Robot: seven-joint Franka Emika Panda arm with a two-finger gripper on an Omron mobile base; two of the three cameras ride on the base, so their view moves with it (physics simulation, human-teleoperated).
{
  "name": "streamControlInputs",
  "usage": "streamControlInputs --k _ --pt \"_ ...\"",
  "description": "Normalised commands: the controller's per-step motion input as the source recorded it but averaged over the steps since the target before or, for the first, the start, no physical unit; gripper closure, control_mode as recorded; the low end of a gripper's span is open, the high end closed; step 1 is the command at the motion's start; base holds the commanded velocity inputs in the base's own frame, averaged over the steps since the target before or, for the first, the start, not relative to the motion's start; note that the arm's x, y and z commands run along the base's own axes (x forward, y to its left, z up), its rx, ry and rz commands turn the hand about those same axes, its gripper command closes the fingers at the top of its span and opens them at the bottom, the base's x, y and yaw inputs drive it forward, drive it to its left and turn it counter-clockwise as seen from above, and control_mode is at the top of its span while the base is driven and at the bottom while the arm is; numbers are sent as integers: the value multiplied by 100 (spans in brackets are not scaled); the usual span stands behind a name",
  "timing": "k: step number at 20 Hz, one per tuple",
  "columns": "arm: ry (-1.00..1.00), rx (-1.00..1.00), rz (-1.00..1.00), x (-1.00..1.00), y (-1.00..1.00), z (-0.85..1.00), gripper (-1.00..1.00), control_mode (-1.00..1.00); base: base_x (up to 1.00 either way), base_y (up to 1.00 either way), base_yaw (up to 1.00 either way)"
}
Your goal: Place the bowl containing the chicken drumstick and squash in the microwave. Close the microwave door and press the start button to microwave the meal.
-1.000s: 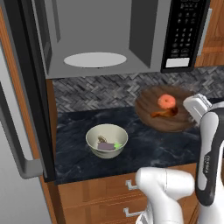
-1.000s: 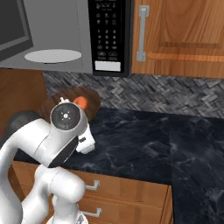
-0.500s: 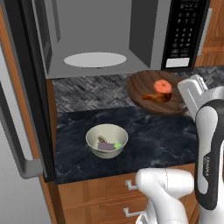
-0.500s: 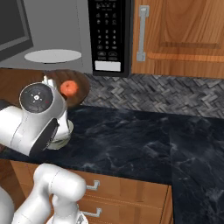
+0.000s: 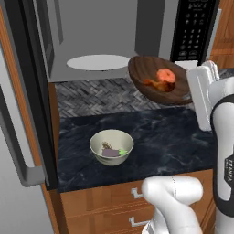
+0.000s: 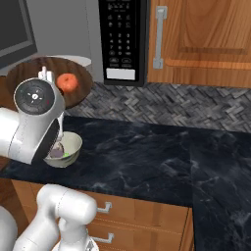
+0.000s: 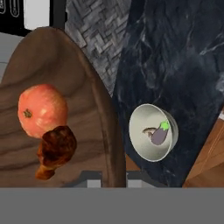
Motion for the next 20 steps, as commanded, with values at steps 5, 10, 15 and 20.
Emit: streamControlInputs --k 5,10,15,20 --pt "-7 3 0 0 32 28 100 -100 0 0 0" --pt "-3 -5 -6 6 60 8 100 -100 0 0 0" --pt "0 -7 -8 7 50 14 100 -100 0 0 0" --pt "0 -6 -7 14 37 24 100 -100 0 0 0"
